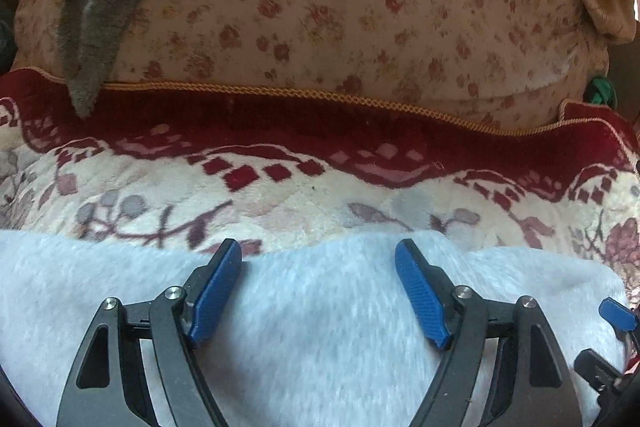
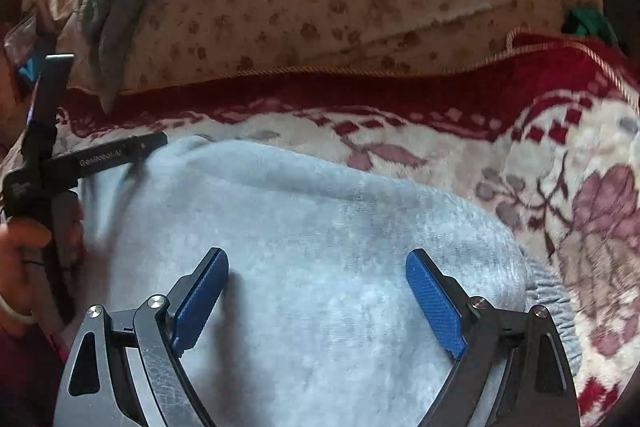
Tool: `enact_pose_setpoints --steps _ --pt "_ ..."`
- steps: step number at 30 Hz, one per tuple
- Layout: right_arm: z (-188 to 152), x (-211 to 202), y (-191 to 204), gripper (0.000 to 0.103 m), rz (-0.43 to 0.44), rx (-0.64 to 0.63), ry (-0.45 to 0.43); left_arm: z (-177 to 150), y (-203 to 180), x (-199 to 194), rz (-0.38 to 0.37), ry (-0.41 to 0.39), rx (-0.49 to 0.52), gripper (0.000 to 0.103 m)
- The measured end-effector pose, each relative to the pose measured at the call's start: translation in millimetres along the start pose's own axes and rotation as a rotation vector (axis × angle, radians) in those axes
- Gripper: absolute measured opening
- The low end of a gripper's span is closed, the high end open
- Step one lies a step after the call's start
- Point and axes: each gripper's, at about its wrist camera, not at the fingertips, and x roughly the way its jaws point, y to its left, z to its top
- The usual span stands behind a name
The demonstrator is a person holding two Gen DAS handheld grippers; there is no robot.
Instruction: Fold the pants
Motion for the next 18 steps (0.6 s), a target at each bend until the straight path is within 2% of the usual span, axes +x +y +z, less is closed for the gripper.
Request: enact_pose_setpoints --steps 3,8,18 --pt "9 -11 10 0.094 0.050 0.020 -0.009 -7 4 -23 0.017 -0.027 0.005 0.081" --pt "19 -19 48 0.094 0.040 -0.028 -0.050 -23 17 -58 0.045 -0.065 -0.007 0.083" --pt "28 -17 98 0.094 0.042 -0.045 -0.047 -56 58 -112 0.081 -0.112 -0.067 0.083"
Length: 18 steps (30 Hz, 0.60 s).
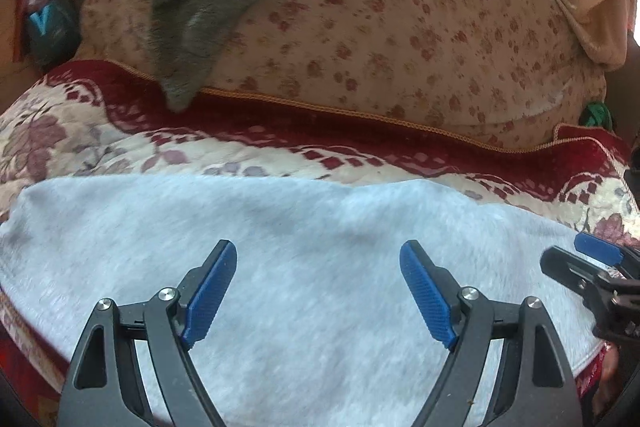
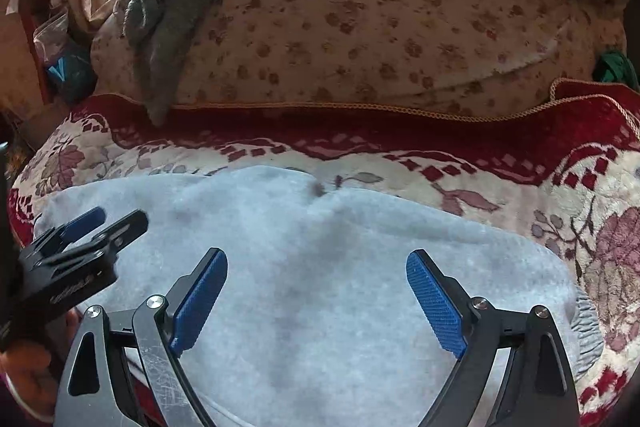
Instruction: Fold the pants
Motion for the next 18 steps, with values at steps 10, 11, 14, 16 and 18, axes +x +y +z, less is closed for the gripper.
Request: enact_pose_setpoints --steps 10,11,14,16,18 --pt "1 3 29 0.095 -0.040 -0.055 -0.002 -12 34 -21 0.025 -0.007 -0.062 0.083" --pt "2 4 32 0.095 -0.053 -0.066 -0.004 -13 38 -23 0.031 -0.006 -0.070 0.083" --pt "2 5 40 0.094 -0.070 -0.088 -0.004 -16 50 -26 0.038 -0.009 -0.098 0.083" --pt "3 8 46 0.094 -0.078 -0.104 0.002 -18 57 -29 0.041 -0.013 -0.114 0.083" --pt "2 11 53 0.094 -0.085 -0.127 0.008 -20 67 -32 0.048 -0.020 -0.133 0.083"
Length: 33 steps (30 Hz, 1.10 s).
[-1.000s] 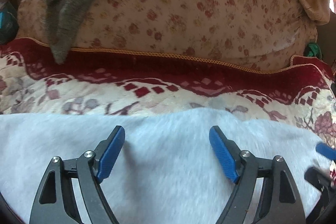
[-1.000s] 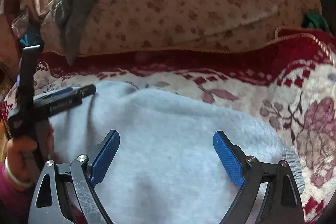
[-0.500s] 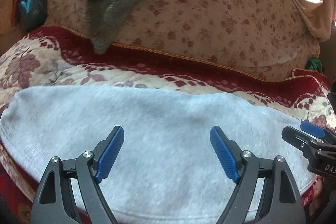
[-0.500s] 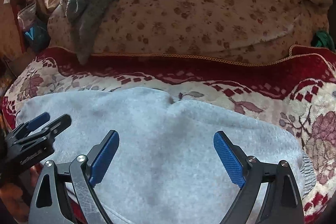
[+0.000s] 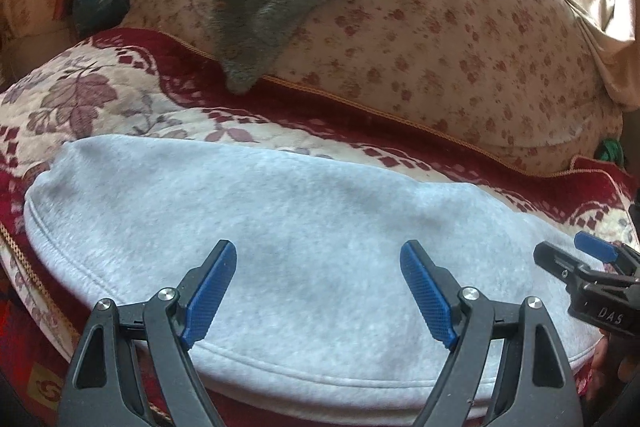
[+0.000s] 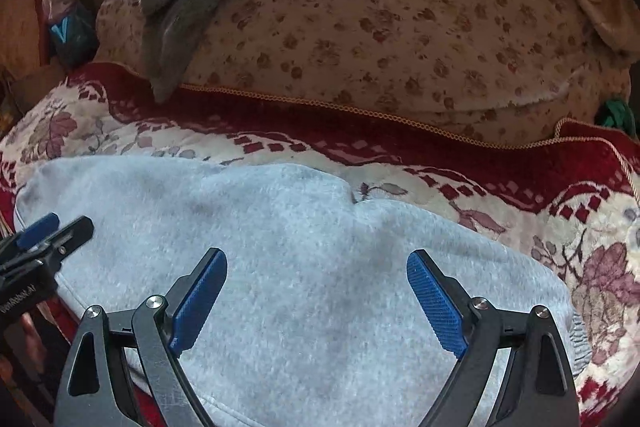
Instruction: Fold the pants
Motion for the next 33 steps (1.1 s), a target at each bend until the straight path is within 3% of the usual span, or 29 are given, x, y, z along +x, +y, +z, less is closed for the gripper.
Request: enact_pose_setpoints --steps 19,33 --pt "9 11 80 0.094 0.006 -0.163 0.020 -5 75 -12 0.032 -0.014 -0.128 0.083" --pt "16 22 147 0.094 0.047 -0.277 0.020 -11 144 -32 0.115 -0.040 -0.249 0.084"
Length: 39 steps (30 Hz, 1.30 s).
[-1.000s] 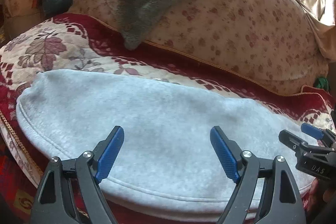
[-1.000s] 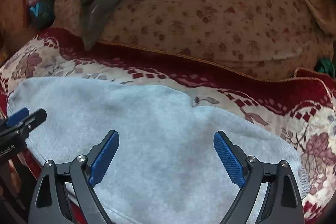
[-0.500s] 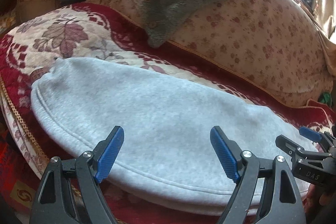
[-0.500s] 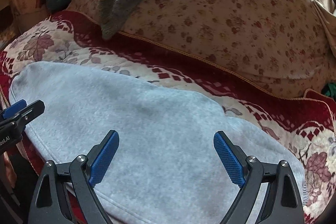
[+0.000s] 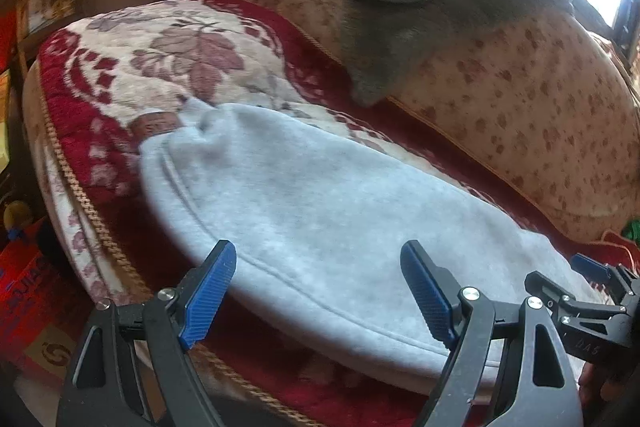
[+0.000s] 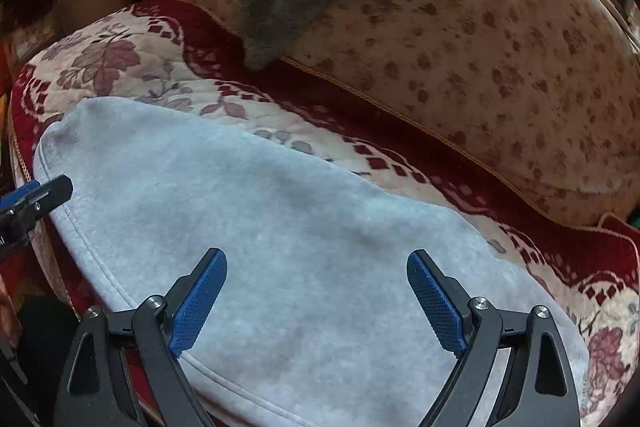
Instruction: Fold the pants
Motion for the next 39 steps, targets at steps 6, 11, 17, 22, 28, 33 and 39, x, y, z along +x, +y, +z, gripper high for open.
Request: enact_pose_setpoints --steps 6,11,17,22,28,33,39 --pt "8 6 21 0.094 0.022 -0.036 0.000 3 18 0 0.019 0.000 -0.037 0.084" --pt "13 11 34 0.094 0.038 -0.064 0.004 3 28 1 0.028 0.003 -0.058 0.084" --pt "15 15 41 0.094 0.048 -0.080 0.011 3 33 3 0.035 0.003 -0.075 0.084" --pt "18 19 46 0.094 0.052 -0.090 0.015 2 40 2 0.042 0.003 -0.097 0.084" --pt "25 25 56 0.094 0.072 -0.117 0.017 2 58 -3 0.054 -0.007 -0.151 0.084" --pt "51 33 75 0.095 0.205 -0.166 0.007 4 82 -6 0.090 -0.022 -0.215 0.088" --pt "95 49 115 0.095 0.416 -0.223 0.001 6 112 -1 0.119 -0.024 -0.305 0.090"
